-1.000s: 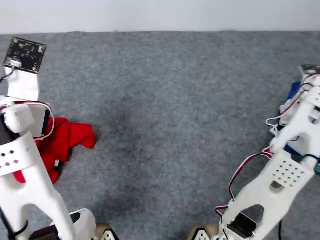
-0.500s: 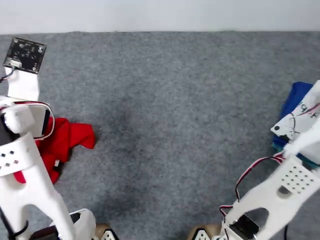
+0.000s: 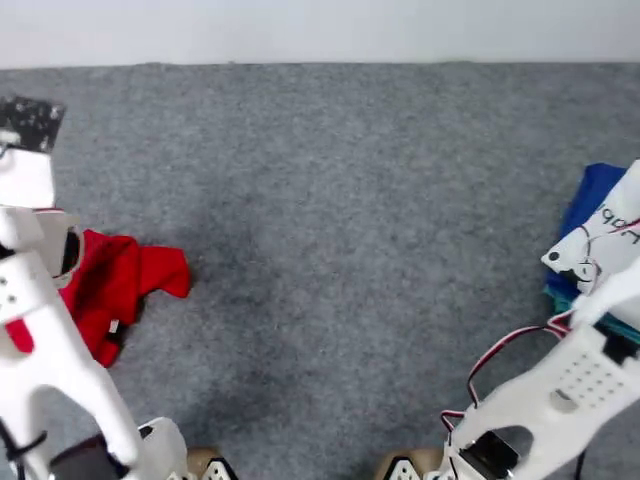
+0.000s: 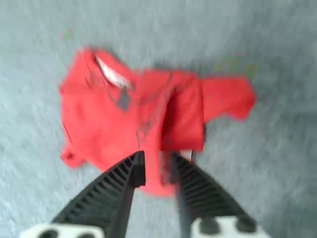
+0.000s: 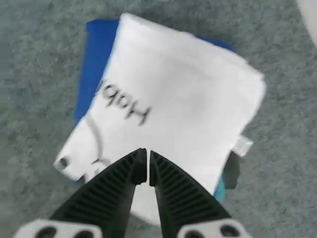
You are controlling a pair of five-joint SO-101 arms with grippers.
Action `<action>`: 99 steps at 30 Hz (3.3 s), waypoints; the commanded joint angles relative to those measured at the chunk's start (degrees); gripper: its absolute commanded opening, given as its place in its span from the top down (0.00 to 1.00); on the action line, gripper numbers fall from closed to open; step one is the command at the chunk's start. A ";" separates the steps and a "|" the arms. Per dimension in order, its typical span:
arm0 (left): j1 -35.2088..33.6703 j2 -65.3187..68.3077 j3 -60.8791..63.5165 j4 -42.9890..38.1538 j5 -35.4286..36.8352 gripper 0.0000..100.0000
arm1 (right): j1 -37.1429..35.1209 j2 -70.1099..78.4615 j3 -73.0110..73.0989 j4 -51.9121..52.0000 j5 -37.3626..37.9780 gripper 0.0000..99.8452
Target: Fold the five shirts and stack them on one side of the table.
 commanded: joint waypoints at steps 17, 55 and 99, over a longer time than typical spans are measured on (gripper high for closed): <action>-10.73 14.15 19.74 -16.62 -14.15 0.76 | -16.75 -41.45 53.19 2.15 0.35 0.99; 52.66 -4.48 -1.19 -19.34 22.68 0.99 | -16.75 -65.45 76.92 2.07 0.62 0.99; 9.58 10.20 -5.93 -3.78 14.33 0.79 | -72.13 -51.47 92.75 -7.16 0.70 0.85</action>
